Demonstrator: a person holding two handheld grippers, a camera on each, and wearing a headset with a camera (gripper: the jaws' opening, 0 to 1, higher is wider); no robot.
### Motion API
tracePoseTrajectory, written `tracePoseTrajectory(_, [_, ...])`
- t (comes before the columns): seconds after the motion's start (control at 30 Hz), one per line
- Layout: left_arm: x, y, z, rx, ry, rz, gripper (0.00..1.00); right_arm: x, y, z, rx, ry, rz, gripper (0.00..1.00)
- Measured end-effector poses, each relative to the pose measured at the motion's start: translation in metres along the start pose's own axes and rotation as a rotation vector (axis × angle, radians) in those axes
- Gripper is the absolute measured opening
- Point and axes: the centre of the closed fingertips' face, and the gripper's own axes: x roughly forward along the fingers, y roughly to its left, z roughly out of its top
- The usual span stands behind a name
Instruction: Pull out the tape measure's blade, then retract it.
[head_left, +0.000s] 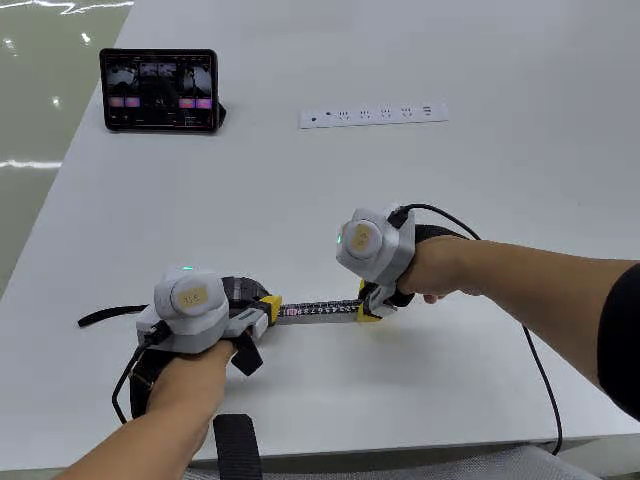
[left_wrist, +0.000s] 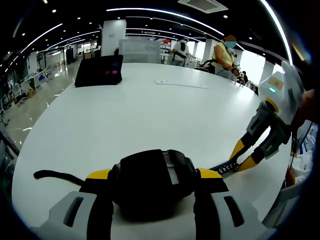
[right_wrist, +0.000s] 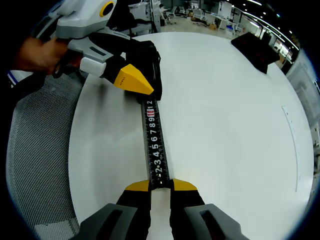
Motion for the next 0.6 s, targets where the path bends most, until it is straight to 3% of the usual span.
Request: tracePoseTrajectory(0.6, [-0.0007, -0.0004, 0.0007, -0.003, 0.003, -0.004, 0.61, 0.0029, 0.0009, 0.008, 0.0, 0.001, 0.011, 0.1])
